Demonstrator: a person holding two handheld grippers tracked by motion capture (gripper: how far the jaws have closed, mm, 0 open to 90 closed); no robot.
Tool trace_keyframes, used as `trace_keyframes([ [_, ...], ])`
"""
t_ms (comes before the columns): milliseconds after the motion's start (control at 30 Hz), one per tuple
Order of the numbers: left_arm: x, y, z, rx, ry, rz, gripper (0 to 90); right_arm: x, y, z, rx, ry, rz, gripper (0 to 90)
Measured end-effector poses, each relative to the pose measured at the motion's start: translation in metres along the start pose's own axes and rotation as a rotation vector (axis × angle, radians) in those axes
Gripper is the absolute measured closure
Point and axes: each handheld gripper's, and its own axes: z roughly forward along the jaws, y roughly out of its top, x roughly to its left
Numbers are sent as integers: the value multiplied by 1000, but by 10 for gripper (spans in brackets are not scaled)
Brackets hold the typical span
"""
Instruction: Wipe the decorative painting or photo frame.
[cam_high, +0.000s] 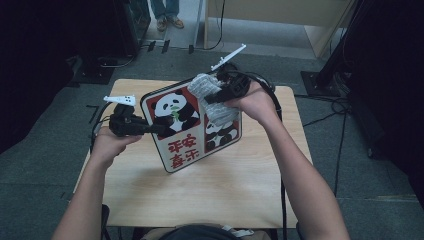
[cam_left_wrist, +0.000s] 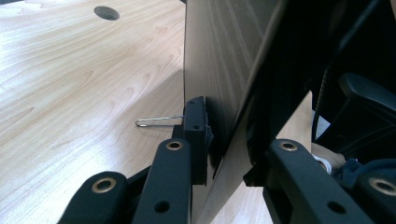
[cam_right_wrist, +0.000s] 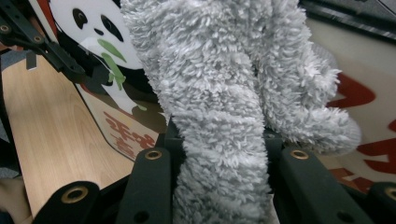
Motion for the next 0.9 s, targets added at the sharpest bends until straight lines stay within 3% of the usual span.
trace_keyframes([
  [900,0,0,0,2,1,-11,775,3,-35,25,3,36,33,677],
])
